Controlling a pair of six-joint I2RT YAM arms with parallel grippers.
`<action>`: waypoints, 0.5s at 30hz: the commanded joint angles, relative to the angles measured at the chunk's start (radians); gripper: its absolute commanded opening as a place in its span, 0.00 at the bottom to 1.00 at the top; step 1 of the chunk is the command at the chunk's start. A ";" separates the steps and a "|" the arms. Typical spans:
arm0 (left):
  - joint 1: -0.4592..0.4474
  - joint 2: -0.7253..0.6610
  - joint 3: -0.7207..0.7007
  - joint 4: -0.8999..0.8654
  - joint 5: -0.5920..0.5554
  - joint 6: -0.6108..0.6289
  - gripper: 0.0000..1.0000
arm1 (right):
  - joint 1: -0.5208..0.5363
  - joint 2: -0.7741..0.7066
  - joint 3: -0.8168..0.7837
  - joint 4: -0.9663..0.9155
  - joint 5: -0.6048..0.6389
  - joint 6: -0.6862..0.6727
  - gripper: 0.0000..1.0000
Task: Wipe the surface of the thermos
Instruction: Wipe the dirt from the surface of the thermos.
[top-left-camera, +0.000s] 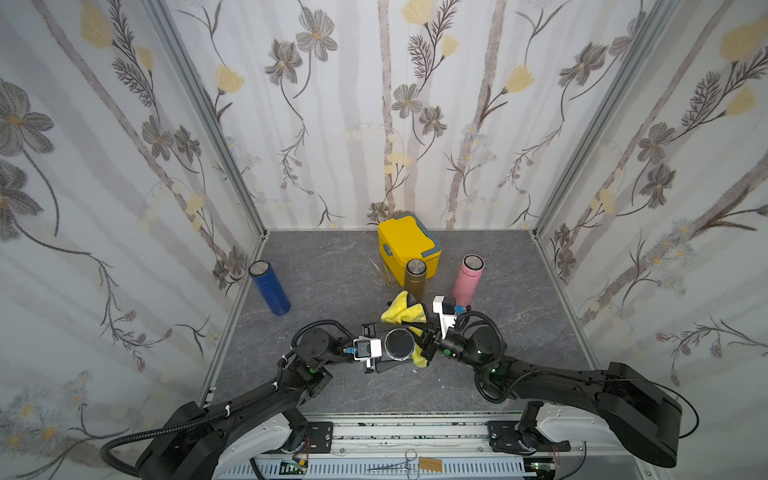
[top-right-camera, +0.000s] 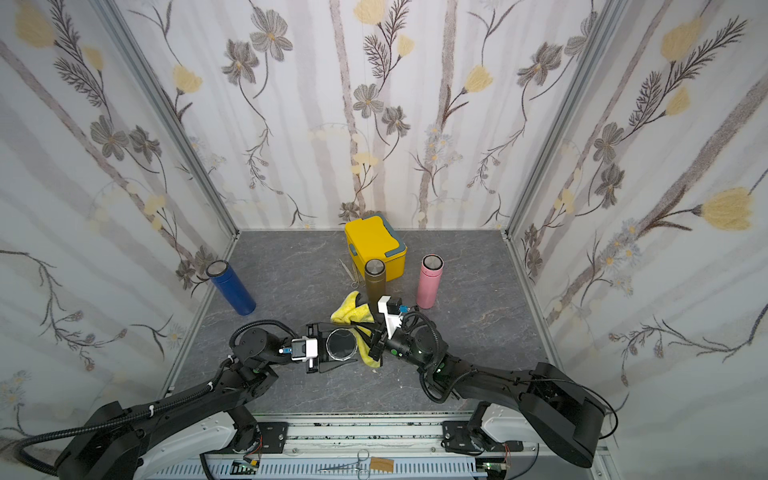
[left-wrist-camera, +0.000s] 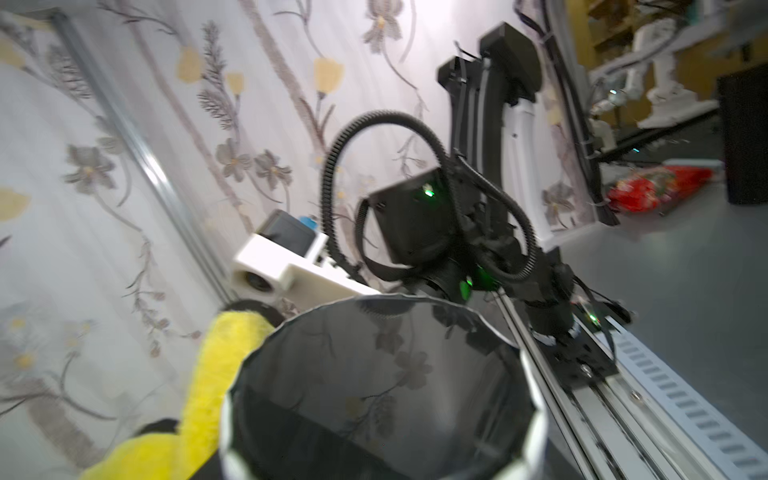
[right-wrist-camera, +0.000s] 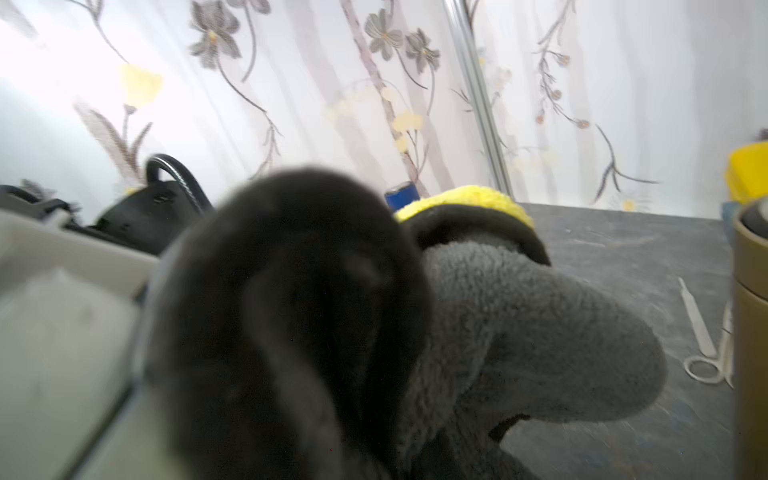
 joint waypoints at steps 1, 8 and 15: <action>0.001 0.003 0.031 0.166 -0.256 -0.228 0.00 | 0.002 0.069 -0.053 0.041 0.051 0.043 0.00; 0.000 -0.019 0.160 -0.106 -0.534 -0.482 0.00 | 0.042 -0.068 0.037 -0.218 0.172 0.057 0.00; -0.001 -0.077 0.261 -0.345 -0.681 -0.580 0.00 | 0.108 -0.076 0.077 -0.259 0.231 0.103 0.00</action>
